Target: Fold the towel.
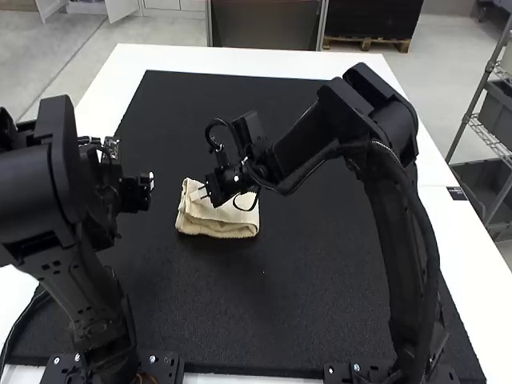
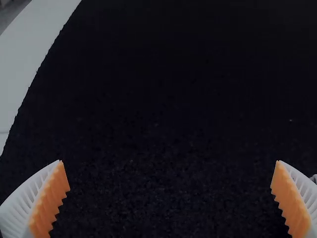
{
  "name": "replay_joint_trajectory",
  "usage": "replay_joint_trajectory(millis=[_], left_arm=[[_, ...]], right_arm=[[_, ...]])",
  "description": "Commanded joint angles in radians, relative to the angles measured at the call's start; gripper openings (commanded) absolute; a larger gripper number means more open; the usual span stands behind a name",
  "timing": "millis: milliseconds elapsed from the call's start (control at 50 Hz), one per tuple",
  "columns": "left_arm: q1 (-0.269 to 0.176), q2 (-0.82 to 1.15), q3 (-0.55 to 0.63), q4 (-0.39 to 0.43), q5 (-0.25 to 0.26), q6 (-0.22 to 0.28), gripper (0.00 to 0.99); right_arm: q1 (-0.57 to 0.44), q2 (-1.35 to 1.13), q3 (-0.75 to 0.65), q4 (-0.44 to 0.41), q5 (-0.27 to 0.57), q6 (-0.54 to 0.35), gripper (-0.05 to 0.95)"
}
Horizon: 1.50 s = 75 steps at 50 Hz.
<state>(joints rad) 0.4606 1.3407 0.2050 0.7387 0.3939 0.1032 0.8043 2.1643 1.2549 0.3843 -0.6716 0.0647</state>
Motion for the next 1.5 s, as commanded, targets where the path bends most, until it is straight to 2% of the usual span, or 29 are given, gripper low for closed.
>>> replay_joint_trajectory(millis=[0, 700, 1020, 1200, 1480], left_arm=[[0.003, -0.015, -0.012, 0.011, 0.02, -0.01, 0.959], [0.003, -0.015, -0.012, 0.016, 0.028, -0.017, 0.959], [0.003, -0.015, -0.012, 0.018, 0.031, -0.02, 0.959], [0.003, -0.017, -0.012, 0.019, 0.036, -0.022, 0.959], [0.003, -0.015, -0.013, 0.027, 0.037, -0.03, 0.959]], right_arm=[[-0.027, -0.004, 0.009, 0.011, -0.04, -0.017, -0.02], [-0.048, 0.086, -0.035, 0.151, -0.049, -0.016, -0.02], [-0.05, 0.161, -0.074, 0.255, -0.059, -0.019, -0.02], [-0.047, 0.18, -0.084, 0.26, -0.056, -0.043, -0.02], [-0.059, 0.091, -0.086, 0.283, -0.057, 0.007, -0.02]])
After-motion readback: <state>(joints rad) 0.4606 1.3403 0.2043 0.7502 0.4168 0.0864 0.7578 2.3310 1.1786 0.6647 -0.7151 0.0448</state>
